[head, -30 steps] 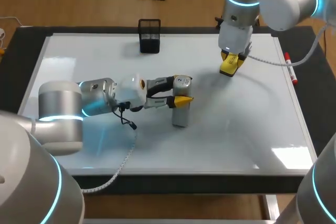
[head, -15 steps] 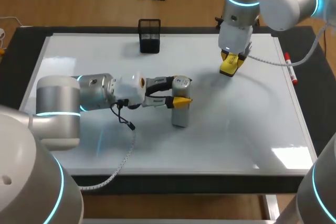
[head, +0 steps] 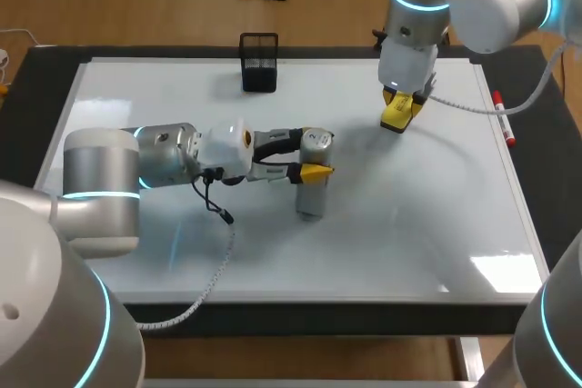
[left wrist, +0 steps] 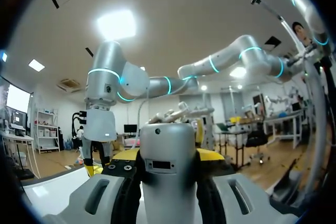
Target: Pick up the inspection probe, press it on each red-marked spot on the whiteboard one by one, put down the probe, pick up the eraser, and wipe off all the red marks.
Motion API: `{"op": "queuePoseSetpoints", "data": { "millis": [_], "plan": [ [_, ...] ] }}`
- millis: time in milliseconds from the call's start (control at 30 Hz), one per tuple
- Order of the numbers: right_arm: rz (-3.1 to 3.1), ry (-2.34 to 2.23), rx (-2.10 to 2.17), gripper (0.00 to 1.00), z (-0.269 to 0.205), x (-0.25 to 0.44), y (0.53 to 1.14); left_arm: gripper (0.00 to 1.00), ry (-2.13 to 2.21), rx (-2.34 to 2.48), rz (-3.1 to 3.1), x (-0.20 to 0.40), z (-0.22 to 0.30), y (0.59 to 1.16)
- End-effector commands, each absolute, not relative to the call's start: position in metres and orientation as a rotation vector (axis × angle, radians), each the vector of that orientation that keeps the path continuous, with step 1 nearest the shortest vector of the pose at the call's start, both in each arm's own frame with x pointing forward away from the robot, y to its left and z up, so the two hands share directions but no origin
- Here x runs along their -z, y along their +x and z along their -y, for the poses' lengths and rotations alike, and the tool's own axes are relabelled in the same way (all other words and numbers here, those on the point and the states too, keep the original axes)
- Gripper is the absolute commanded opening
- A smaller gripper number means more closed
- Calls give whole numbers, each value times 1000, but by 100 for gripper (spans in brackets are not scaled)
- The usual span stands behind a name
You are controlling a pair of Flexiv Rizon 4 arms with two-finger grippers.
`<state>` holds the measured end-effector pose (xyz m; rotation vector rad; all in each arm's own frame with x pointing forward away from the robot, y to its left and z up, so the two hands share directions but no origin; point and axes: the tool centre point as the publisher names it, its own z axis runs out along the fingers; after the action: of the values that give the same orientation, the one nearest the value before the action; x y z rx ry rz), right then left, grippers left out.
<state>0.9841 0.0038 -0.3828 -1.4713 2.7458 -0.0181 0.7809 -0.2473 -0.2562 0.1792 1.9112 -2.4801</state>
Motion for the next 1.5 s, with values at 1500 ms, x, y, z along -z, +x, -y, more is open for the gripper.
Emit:
{"op": "queuePoseSetpoints", "data": {
  "millis": [1500],
  "plan": [
    [-2745, -1474, 22, 0, -3, 382, 984, 0, -174, 2223, -1642, 184, 1, 858]
  ]
}}
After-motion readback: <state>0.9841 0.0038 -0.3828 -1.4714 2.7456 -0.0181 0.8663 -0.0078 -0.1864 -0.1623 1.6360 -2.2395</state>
